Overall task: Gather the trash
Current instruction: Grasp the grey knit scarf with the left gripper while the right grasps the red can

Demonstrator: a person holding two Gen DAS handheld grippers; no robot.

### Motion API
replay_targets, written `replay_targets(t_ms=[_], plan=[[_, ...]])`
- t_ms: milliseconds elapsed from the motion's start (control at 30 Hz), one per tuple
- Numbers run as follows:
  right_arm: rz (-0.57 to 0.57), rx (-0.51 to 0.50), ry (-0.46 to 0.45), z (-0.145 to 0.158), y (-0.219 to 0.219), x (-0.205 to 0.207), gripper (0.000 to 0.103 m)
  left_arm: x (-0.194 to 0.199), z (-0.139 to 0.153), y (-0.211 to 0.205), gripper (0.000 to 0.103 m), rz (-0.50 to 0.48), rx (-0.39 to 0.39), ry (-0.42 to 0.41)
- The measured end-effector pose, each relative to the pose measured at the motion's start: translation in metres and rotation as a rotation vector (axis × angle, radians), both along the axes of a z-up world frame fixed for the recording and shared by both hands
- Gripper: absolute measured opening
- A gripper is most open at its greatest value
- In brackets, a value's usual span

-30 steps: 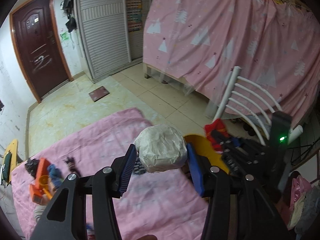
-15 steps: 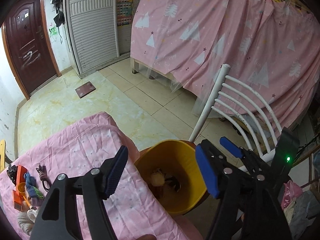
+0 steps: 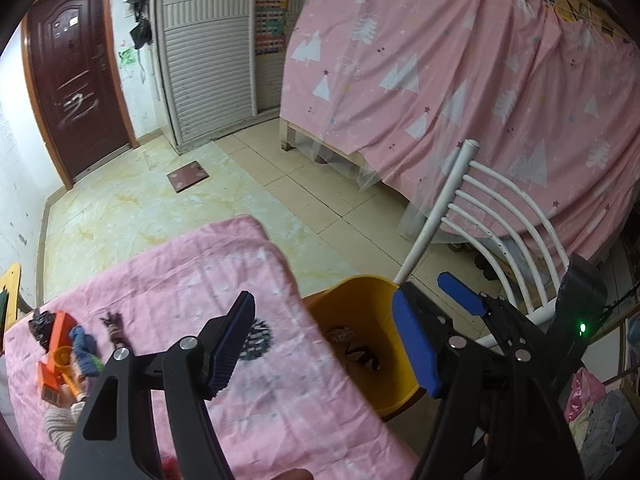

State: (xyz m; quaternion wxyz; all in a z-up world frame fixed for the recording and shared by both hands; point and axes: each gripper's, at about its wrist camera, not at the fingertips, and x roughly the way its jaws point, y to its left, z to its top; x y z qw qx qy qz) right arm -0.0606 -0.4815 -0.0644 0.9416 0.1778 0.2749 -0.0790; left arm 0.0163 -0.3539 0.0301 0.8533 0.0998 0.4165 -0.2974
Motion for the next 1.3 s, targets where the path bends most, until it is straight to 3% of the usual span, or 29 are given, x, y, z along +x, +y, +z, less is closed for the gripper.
replay_targets(t_ms=[667, 767, 1000, 1300], plan=[[0.324, -0.113, 0.05, 0.008, 0.15, 0.038, 0.055, 0.035, 0.026, 0.192, 0.069, 0.284, -0.089, -0.048], [0.367, -0.129, 0.053, 0.009, 0.171, 0.038, 0.062, 0.033, 0.023, 0.218, 0.07, 0.313, -0.084, -0.053], [0.463, -0.133, 0.074, 0.007, 0.208, 0.034, 0.063, 0.022, 0.005, 0.262, 0.071, 0.352, -0.053, -0.058], [0.539, -0.156, 0.116, -0.003, 0.247, 0.029, 0.066, 0.016, -0.034, 0.299, 0.071, 0.39, -0.031, 0.011]])
